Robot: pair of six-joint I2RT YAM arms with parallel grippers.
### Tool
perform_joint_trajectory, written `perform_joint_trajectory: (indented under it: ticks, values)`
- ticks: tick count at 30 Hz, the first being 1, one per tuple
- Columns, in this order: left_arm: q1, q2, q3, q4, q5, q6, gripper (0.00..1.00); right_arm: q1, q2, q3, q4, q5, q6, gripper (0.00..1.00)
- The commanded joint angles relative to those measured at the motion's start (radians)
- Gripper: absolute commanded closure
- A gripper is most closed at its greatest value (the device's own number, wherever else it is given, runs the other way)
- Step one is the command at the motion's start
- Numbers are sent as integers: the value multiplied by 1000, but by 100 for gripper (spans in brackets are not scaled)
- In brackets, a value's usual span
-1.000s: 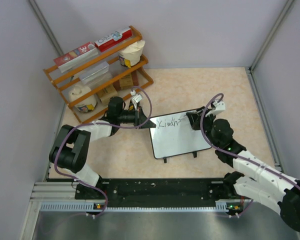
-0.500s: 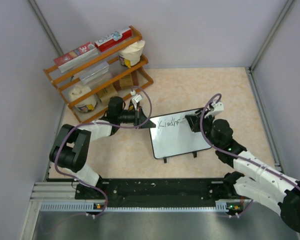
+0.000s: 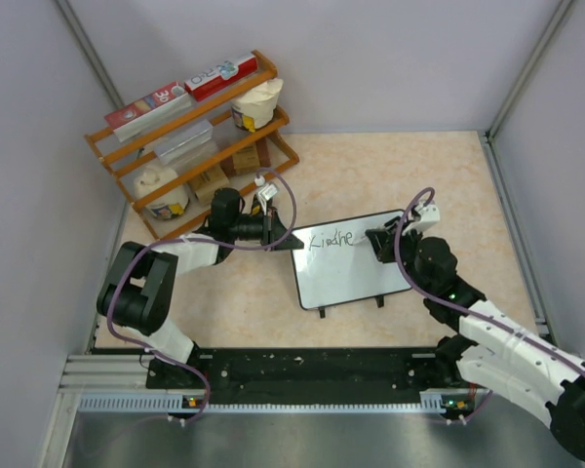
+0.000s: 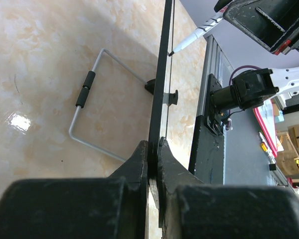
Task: Write a sentence on the whiteboard
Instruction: Write on the whiteboard with the whiteboard.
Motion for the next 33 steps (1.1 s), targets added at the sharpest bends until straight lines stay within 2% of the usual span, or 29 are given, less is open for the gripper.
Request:
perform_joint_trajectory:
  ticks: [1, 16, 33]
  values:
    - [-12, 23, -9, -53, -47, 134, 100, -13, -18, -4, -24, 63, -13, 100]
    - [-12, 23, -9, -56, -50, 137, 100, -22, -90, 59, 8, 64, -7, 100]
    - [-12, 25, -12, -53, -49, 137, 100, -42, -2, 48, 44, 61, 8, 100]
